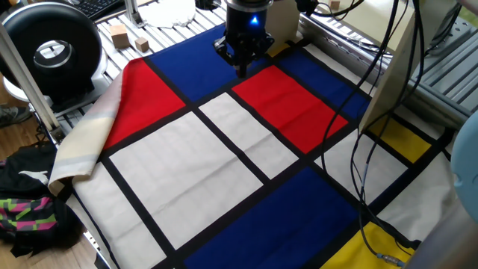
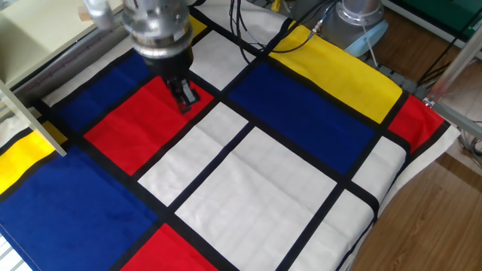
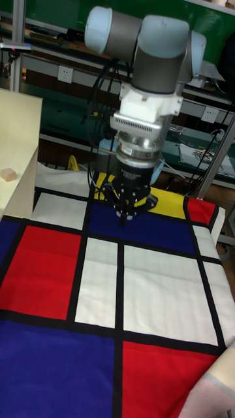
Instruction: Take the object down from the shelf
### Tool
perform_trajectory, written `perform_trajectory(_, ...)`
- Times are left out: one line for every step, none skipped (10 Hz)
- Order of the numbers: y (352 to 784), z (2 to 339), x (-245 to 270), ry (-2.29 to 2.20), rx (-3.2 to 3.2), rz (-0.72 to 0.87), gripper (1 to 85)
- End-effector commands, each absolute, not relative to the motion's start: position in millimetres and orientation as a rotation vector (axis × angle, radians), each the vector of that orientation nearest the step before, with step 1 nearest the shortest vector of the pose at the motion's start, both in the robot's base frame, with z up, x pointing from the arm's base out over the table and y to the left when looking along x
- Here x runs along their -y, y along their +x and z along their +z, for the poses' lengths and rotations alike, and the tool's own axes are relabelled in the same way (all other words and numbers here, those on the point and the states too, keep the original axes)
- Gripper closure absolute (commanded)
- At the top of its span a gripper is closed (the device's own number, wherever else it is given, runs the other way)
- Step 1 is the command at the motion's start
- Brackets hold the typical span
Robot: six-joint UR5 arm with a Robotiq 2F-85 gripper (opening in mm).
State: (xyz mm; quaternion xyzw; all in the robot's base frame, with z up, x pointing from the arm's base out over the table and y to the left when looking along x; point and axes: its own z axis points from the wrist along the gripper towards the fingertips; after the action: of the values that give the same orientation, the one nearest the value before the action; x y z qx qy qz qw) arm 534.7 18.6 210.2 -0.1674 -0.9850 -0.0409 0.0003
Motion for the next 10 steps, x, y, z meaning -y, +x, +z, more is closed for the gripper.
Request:
perform_trajectory(513.1,222.5,-11.0,-0.496,3.119,-0.158,84.3)
perform_trajectory(510.5,221.0,-13.9,-0.496,3.116,-0.195,84.3)
perform_trajectory(509.3,221.7,-13.8,-0.487,3.120,-0.195,84.3)
perform_trajectory(507.7,224.4,-13.3,-0.469,3.130,-0.190,84.3)
perform_trajectory(507.3,226.3,-13.2,-0.456,3.139,-0.187,84.3)
perform_trajectory(510.4,225.6,-14.8,-0.451,3.147,-0.193,84.3)
perform_trajectory(514.2,225.0,-15.6,-0.460,3.154,-0.203,84.3)
perform_trajectory(514.4,225.0,-10.5,-0.477,3.159,-0.181,84.3)
perform_trajectory(510.8,225.4,-13.0,-0.494,3.149,-0.202,84.7)
perform_trajectory(511.7,226.7,-18.8,-0.507,3.144,-0.235,84.7)
